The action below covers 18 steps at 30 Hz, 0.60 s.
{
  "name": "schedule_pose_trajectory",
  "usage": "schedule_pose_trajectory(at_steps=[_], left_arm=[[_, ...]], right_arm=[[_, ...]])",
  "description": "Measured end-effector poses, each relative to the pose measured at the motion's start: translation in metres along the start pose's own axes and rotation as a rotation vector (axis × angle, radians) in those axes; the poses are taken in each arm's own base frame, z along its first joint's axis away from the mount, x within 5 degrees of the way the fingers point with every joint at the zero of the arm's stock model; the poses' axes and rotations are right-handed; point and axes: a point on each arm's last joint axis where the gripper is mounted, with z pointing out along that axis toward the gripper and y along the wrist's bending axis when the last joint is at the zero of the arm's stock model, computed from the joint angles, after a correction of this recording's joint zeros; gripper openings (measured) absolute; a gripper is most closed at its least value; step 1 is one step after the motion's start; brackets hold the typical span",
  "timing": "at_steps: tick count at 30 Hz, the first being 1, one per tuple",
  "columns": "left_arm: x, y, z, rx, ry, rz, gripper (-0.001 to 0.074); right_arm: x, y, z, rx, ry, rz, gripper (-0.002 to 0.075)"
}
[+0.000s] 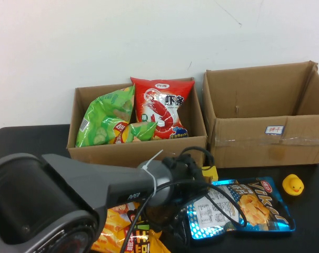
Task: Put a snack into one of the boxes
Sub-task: Pick up the potato chip
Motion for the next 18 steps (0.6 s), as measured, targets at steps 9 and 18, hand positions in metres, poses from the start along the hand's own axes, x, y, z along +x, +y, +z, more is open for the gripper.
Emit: schedule_pose_trajectory(at_steps=[9, 18], left_arm=[[0.004, 0.006, -0.016, -0.005, 0.028, -0.019, 0.0048], [0.023, 0.025, -0.087, 0.064, 0.020, -0.012, 0.0018]], right_arm=[[0.000, 0.000, 0.000, -0.004, -0.002, 0.026, -0.0001], [0.000, 0.001, 0.000, -0.006, -0.002, 0.034, -0.0001]])
